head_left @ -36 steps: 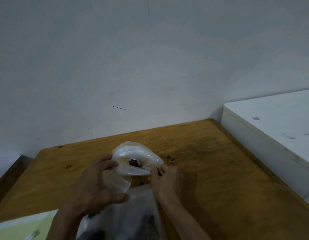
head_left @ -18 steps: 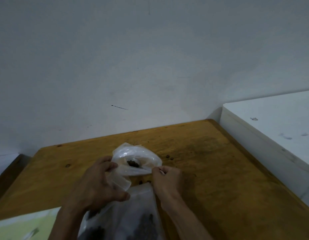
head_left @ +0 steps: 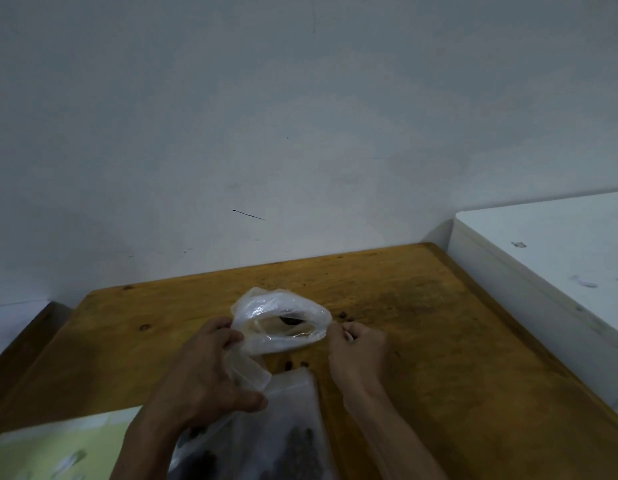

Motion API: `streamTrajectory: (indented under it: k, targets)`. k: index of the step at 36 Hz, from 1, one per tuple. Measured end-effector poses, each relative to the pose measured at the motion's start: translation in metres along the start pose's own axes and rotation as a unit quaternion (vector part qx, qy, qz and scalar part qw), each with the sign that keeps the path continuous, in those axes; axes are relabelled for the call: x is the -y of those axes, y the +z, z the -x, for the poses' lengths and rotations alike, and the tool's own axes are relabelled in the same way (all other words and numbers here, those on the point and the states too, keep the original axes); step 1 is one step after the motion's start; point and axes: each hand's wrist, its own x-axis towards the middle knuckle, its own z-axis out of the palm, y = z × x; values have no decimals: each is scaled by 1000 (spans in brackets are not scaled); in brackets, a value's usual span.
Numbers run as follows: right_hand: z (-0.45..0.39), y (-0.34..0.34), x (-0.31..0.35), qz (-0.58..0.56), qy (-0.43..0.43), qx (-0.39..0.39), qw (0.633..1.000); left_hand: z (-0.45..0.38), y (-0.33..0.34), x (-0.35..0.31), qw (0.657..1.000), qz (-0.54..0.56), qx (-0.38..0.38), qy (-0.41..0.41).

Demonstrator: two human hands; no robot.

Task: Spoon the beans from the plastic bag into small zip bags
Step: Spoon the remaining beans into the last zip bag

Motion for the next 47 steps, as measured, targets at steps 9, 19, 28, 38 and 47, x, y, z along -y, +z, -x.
streamTrajectory:
  k: [9, 19, 28, 38, 47]
  targets:
    - [8, -8, 6, -48, 75, 45, 995, -4, 5, -3, 1000, -3, -21, -7]
    - [9, -30, 30, -76, 62, 53, 994, -32, 6, -9, 993, 51, -52, -95]
    - [18, -35, 33, -78, 71, 78, 991, -29, 7, -17, 992, 62, -57, -99]
    - [23, -58, 51, -69, 36, 79, 994, -1, -9, -11, 990, 96, -78, -62]
    - [32, -64, 72, -70, -4, 92, 993, 15, -8, -2, 985, 123, -111, -51]
